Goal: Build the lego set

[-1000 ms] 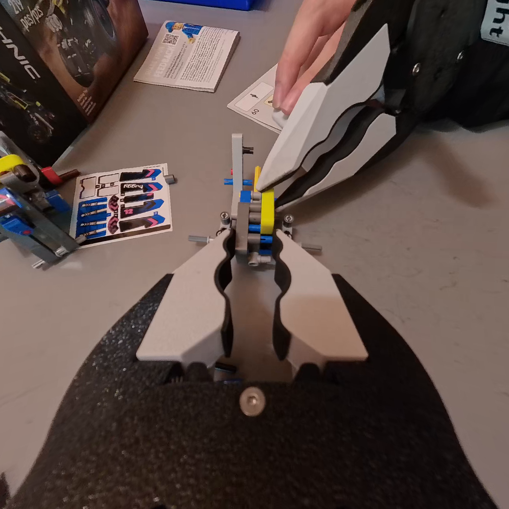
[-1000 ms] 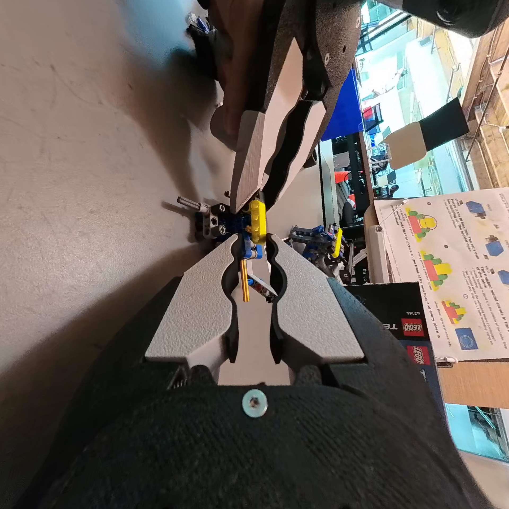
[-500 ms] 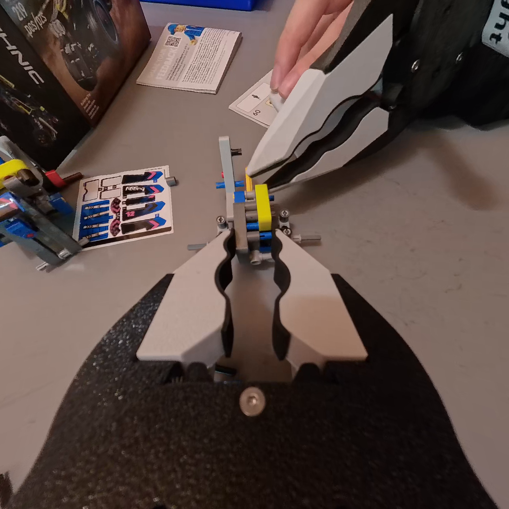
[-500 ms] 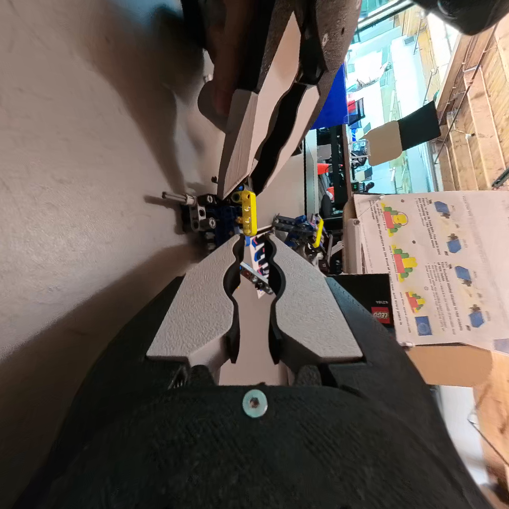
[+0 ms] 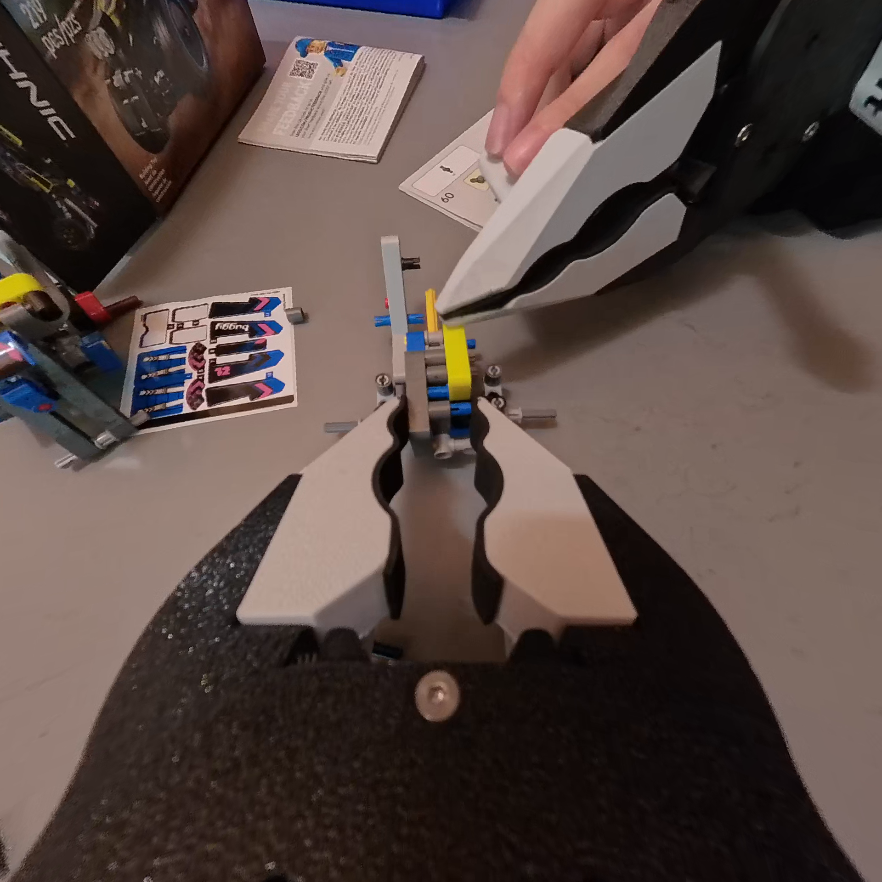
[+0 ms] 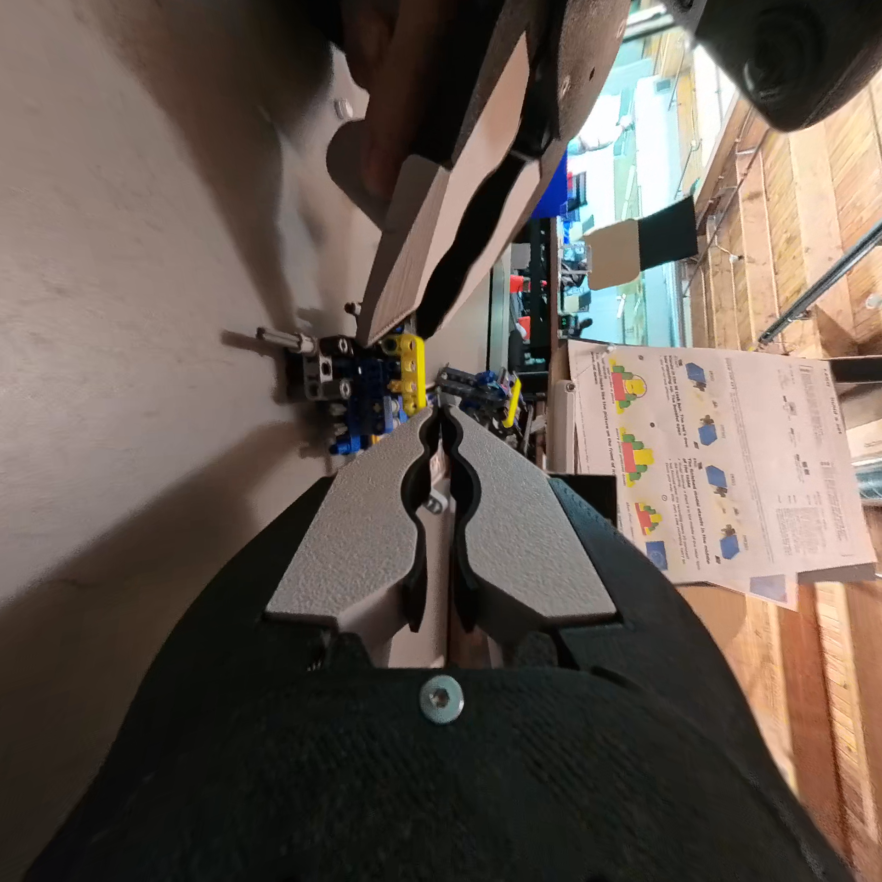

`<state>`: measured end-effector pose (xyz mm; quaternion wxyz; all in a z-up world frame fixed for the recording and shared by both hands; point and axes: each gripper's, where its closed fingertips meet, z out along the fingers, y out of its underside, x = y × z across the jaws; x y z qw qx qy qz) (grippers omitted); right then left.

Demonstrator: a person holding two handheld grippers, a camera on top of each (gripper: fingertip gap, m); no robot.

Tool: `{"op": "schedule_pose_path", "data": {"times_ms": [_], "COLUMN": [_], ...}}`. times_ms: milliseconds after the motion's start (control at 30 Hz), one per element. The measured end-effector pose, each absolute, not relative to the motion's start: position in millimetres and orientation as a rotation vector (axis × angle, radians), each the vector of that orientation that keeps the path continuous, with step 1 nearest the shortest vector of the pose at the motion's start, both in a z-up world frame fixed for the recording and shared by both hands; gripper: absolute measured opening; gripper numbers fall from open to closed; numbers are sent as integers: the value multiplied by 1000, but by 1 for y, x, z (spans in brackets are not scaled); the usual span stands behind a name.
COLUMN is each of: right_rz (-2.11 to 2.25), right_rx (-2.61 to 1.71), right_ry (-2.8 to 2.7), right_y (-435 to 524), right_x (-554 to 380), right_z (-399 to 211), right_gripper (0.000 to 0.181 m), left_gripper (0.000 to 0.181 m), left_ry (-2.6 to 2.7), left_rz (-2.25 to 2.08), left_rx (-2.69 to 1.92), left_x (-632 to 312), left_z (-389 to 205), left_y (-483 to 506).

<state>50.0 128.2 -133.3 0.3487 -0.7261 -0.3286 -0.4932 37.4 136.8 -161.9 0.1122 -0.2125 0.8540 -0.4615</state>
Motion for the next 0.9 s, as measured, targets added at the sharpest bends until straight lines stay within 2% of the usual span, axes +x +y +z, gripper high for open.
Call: {"op": "schedule_pose_path", "data": {"times_ms": [167,300,467,567,700,900], "right_rz": [-1257,-1223,-1117,-1072,-1051,-1039], "right_rx": [-1886,-1904,-1872,-1857,-1853,-1834], "right_ry": [-838,-756,-467,-237,3,194], "right_y": [127,121,108,88,60,28], "right_x": [51,57,63,69,83,89], "right_z": [-133,-129,-104,-92,-101,-107], "right_gripper": [1,11,13,11,7,7], "left_gripper": [22,23,34,26,18,47], "left_ry": [2501,2486,2449,2319,2373,2645], "left_rz": [-1352,-1336,-1386,-1476,-1233,-808], "left_rx": [-619,-583,-540,-591,-852,-934], "left_x": [38,38,36,51,102,139], "left_z": [-162,-161,-144,-121,-135,-165], "left_y": [136,136,135,142,165,151]}}
